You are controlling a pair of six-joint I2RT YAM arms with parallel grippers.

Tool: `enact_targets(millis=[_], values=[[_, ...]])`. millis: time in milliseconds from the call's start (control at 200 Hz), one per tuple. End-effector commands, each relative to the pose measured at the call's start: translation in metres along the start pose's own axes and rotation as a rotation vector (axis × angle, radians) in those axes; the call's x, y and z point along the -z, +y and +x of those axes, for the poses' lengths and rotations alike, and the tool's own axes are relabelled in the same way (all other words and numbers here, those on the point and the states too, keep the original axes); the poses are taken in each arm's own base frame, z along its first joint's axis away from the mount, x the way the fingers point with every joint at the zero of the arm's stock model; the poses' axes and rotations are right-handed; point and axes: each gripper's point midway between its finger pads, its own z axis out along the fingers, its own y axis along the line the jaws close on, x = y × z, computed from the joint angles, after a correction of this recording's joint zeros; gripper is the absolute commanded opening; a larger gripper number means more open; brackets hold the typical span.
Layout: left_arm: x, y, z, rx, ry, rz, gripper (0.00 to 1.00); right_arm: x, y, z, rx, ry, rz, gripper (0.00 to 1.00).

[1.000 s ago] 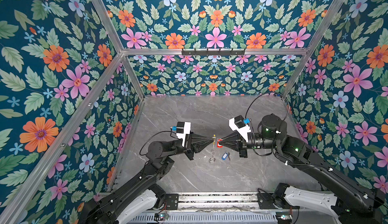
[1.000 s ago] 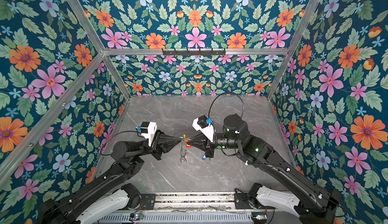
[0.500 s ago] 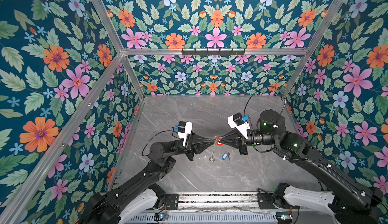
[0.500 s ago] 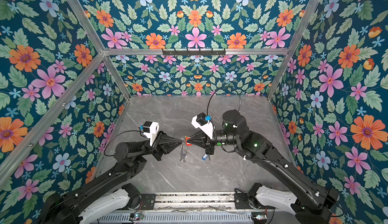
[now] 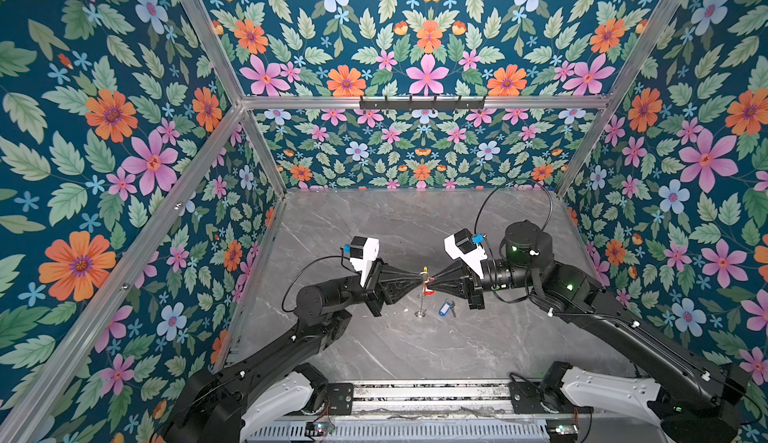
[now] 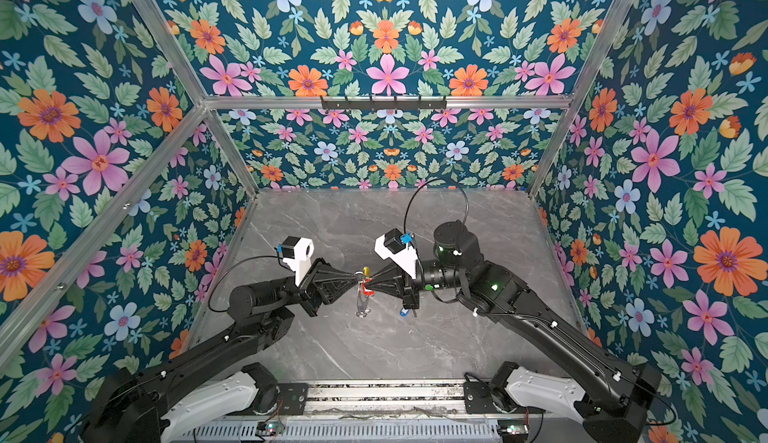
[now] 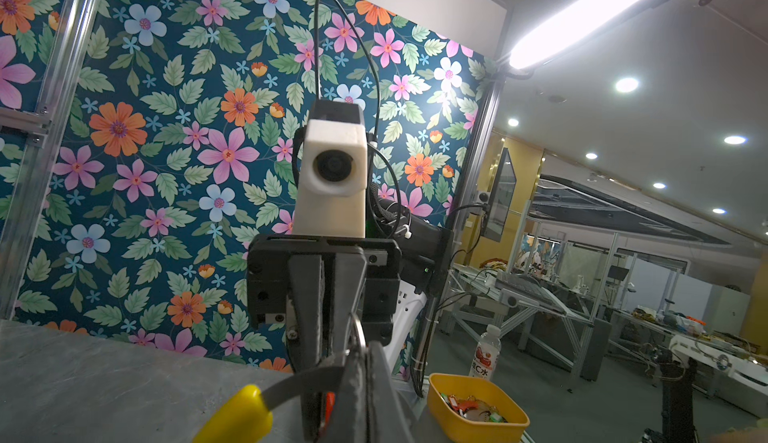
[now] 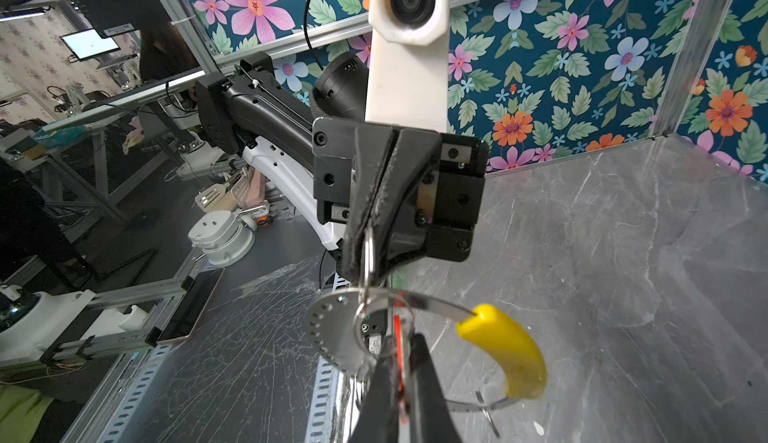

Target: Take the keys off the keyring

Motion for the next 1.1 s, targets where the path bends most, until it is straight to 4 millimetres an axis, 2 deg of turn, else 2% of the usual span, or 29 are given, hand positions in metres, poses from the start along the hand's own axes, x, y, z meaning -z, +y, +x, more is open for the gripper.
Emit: enact_targets(millis=[0, 190, 445, 645, 1095], values=[[0.000, -0.022, -0.018, -0.102, -0.066, 0.072, 0.00, -0.003, -0.009, 0.008, -0.042, 0.021, 0.036, 0.00], [-0.002, -0.014, -0.017, -0.104, -0.051, 0.040, 0.00, -0.006, -0.006, 0.011, -0.032, 0.032, 0.041, 0.00], [-0.003, -0.012, -0.007, -0.052, 0.004, 0.047, 0.00, 0.010, 0.005, -0.008, 0.075, 0.044, 0.070, 0.00], [-0.004, -0.021, -0.006, -0.018, 0.006, 0.108, 0.00, 0.015, 0.009, -0.020, 0.149, 0.042, 0.075, 0.00], [-0.005, -0.028, -0.008, 0.063, 0.011, 0.183, 0.00, 0.009, -0.003, -0.023, 0.207, 0.052, 0.104, 0.00]])
